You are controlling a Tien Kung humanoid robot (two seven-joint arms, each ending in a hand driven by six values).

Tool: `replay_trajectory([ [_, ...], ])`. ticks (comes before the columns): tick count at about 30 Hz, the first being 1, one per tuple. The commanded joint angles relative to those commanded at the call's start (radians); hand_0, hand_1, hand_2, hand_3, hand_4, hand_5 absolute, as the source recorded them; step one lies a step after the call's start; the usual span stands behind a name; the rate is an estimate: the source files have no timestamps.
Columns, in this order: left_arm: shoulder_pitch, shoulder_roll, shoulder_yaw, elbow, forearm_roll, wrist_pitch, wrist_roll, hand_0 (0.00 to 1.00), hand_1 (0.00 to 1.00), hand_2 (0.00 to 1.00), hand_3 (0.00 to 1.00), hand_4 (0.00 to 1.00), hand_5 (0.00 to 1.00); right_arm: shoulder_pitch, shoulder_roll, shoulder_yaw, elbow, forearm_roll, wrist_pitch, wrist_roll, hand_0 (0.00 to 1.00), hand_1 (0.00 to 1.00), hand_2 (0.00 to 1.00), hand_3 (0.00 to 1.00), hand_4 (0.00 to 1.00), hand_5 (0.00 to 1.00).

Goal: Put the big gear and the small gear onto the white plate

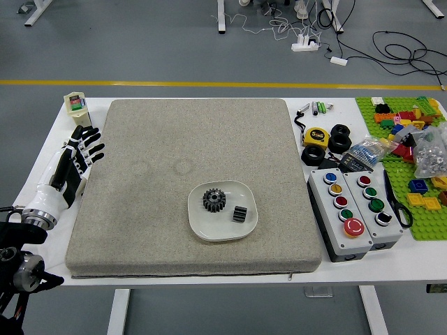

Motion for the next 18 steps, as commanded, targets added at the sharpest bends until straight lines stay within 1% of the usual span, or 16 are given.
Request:
replay_trajectory([
  [2,-0.001,0.0,0.002,0.002,-0.003,0.012,-0.006,0.846,0.886,0.947,0.873,0.922,0.967,0.0,0.0,-0.001,0.0,0.002,-0.001,0.0,0.61,0.612,0.704,0.572,0.777,0.717],
  [3,-0.001,0.0,0.002,0.002,-0.003,0.014,-0.007,0.858,0.92,0.977,0.889,0.924,0.962,0.0,0.0,-0.001,0.0,0.002,-0.001,0.0,0.61,0.612,0.704,0.572,0.777,0.717],
  [6,0.001,0.0,0.004,0.006,-0.006,0.035,-0.017,0.858,0.92,0.977,0.889,0.924,0.962,-0.001,0.0,-0.002,0.0,0.003,-0.001,0.001,0.61,0.613,0.704,0.571,0.777,0.717],
  [9,0.003,0.0,0.005,0.008,-0.007,0.045,-0.022,0.858,0.92,0.977,0.889,0.924,0.962,-0.003,0.001,-0.002,0.0,0.002,-0.001,0.0,0.61,0.613,0.704,0.571,0.777,0.717],
  [10,0.004,0.0,0.005,0.009,-0.008,0.046,-0.023,0.875,0.93,0.994,0.91,0.925,0.968,-0.004,0.001,-0.003,0.0,0.002,-0.001,0.0,0.61,0.612,0.704,0.572,0.776,0.717],
  [18,0.006,-0.001,0.007,0.011,-0.001,0.044,-0.022,0.879,0.936,0.998,0.911,0.924,0.986,-0.007,0.001,-0.003,0.0,-0.001,-0.001,0.0,0.61,0.613,0.704,0.572,0.776,0.717],
])
